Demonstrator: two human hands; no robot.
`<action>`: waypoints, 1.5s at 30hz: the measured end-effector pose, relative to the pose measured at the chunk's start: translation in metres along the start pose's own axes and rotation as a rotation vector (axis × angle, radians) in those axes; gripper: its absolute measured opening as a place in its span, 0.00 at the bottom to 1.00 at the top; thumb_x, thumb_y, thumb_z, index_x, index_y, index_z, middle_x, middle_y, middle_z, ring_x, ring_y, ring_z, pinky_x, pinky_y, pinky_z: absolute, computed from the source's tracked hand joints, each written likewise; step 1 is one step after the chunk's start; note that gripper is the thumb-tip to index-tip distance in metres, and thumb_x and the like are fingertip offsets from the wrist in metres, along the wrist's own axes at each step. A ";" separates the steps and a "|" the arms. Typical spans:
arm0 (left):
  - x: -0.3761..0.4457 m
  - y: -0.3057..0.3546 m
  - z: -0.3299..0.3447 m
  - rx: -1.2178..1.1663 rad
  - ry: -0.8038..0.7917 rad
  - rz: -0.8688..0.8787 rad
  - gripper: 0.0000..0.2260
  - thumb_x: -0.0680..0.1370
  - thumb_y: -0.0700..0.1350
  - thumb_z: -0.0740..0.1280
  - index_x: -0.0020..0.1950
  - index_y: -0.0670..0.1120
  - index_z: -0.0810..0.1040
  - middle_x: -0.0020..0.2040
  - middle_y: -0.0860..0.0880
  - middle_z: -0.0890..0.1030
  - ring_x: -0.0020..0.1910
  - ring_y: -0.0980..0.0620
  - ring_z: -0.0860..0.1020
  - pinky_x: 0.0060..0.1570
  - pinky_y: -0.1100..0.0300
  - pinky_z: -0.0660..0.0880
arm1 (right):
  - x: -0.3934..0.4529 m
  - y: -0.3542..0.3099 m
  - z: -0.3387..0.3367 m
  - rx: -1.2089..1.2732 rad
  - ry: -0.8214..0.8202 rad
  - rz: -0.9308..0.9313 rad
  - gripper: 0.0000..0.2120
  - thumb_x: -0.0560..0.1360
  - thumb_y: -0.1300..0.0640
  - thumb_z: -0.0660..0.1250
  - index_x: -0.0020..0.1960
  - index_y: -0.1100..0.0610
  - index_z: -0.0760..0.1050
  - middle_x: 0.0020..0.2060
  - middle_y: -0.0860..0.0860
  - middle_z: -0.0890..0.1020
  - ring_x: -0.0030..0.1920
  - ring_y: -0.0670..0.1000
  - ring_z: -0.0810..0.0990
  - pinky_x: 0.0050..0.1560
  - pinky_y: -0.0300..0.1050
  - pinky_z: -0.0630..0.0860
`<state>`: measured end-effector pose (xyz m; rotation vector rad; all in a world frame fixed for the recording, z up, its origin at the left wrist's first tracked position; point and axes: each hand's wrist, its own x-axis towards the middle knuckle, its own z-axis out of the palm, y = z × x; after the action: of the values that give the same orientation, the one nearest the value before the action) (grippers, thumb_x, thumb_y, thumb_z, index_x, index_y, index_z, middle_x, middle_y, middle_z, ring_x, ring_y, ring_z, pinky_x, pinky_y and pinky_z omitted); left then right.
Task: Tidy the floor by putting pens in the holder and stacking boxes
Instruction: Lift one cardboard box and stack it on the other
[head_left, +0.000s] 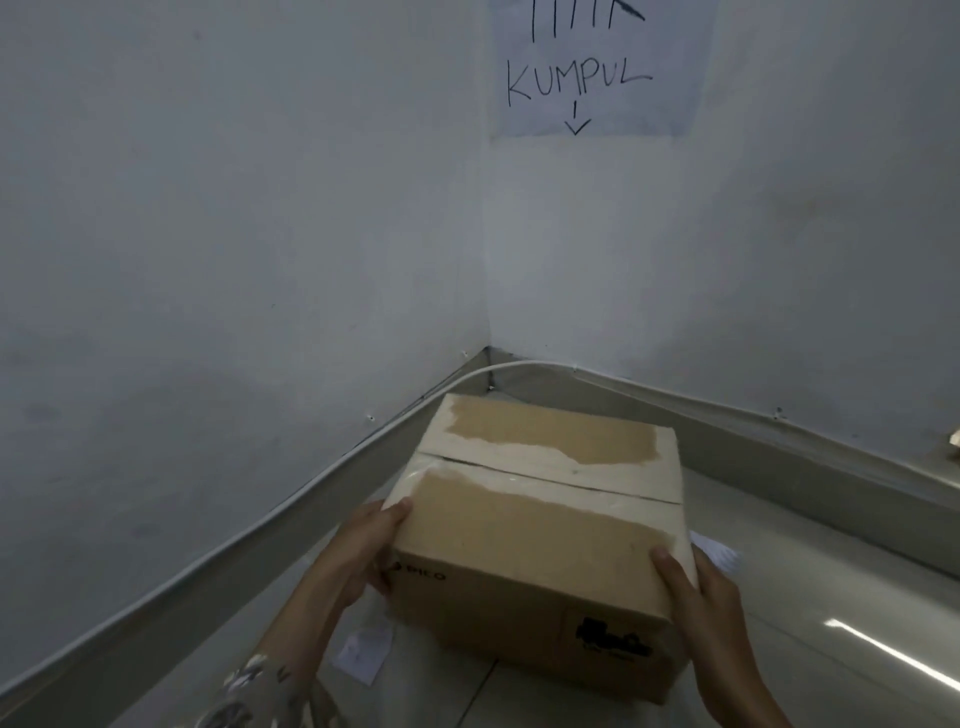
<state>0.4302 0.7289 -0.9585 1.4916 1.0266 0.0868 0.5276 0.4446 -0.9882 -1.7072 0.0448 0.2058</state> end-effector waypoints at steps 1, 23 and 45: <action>0.004 0.010 0.000 -0.007 0.002 0.007 0.19 0.79 0.51 0.61 0.67 0.43 0.69 0.58 0.42 0.74 0.54 0.38 0.73 0.42 0.41 0.78 | 0.005 -0.006 0.002 0.010 0.001 -0.024 0.17 0.77 0.56 0.63 0.64 0.60 0.72 0.55 0.57 0.76 0.53 0.55 0.73 0.54 0.49 0.70; 0.159 0.092 0.039 0.106 0.109 0.366 0.11 0.73 0.36 0.68 0.54 0.41 0.72 0.46 0.43 0.75 0.38 0.48 0.74 0.36 0.53 0.74 | 0.143 0.001 0.097 0.074 0.167 -0.107 0.18 0.80 0.56 0.55 0.68 0.59 0.67 0.61 0.59 0.76 0.59 0.59 0.74 0.58 0.50 0.70; 0.132 0.064 0.030 0.177 0.131 0.404 0.24 0.79 0.47 0.61 0.72 0.39 0.59 0.71 0.39 0.66 0.64 0.45 0.69 0.57 0.57 0.67 | 0.128 -0.003 0.093 0.014 0.060 -0.086 0.24 0.79 0.51 0.56 0.72 0.57 0.57 0.70 0.56 0.66 0.69 0.57 0.65 0.71 0.57 0.62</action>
<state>0.5612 0.7979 -0.9786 1.8605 0.8387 0.3937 0.6436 0.5479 -1.0185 -1.6974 0.0169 0.0904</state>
